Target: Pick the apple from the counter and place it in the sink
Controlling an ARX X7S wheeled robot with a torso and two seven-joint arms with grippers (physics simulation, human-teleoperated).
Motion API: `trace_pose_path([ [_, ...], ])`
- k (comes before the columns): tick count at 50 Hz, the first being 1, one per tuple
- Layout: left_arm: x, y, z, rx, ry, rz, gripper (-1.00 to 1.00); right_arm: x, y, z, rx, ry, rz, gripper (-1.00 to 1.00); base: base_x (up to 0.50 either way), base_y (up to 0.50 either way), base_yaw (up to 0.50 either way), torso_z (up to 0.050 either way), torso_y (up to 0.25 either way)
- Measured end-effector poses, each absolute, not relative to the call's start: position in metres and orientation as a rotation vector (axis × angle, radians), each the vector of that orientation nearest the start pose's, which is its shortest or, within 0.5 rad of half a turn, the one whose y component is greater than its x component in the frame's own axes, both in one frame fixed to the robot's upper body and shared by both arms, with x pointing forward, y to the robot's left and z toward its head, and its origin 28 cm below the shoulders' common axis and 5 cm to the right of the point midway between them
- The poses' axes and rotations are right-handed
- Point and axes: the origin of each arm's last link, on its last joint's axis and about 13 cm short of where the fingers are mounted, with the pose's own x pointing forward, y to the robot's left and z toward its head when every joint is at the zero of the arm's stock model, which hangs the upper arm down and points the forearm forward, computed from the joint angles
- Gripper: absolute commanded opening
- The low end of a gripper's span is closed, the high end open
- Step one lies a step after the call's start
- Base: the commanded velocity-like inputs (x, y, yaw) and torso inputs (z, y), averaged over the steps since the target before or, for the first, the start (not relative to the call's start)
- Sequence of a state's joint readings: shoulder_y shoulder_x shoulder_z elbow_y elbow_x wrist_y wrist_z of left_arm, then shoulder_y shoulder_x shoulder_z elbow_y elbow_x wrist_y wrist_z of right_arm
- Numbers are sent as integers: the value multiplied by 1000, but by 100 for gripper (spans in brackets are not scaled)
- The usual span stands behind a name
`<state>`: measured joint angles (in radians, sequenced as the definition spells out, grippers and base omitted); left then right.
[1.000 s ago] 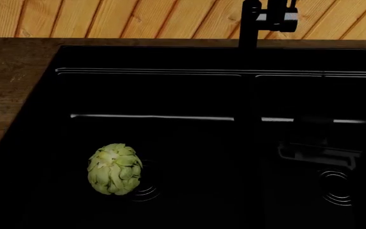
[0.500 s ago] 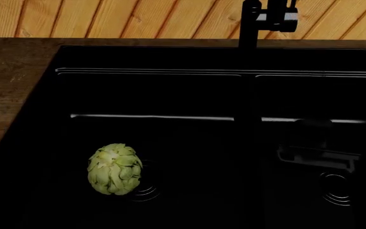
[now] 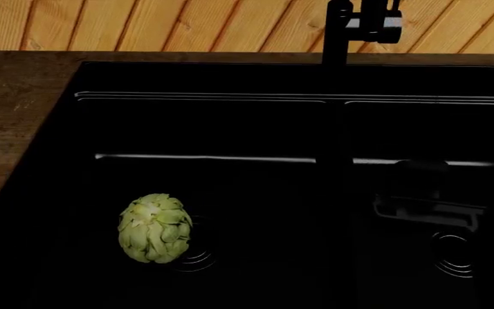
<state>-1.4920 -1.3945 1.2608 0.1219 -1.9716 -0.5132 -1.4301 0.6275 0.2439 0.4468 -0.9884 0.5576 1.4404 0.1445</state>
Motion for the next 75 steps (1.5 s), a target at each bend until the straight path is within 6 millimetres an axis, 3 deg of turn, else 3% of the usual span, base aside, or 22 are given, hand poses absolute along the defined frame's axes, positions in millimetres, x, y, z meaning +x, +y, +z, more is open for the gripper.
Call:
trace_pose_path([
  [29, 241, 356, 248, -48, 592, 864, 100, 197, -160, 235, 55, -229, -92, 100, 0, 0, 0, 0, 0],
  [54, 237, 361, 251, -24, 578, 938, 100, 199, -159, 231, 65, -223, -89, 100, 0, 0, 0, 0, 0],
  [75, 237, 372, 238, -69, 625, 987, 100, 199, -160, 232, 64, -223, -89, 100, 0, 0, 0, 0, 0],
])
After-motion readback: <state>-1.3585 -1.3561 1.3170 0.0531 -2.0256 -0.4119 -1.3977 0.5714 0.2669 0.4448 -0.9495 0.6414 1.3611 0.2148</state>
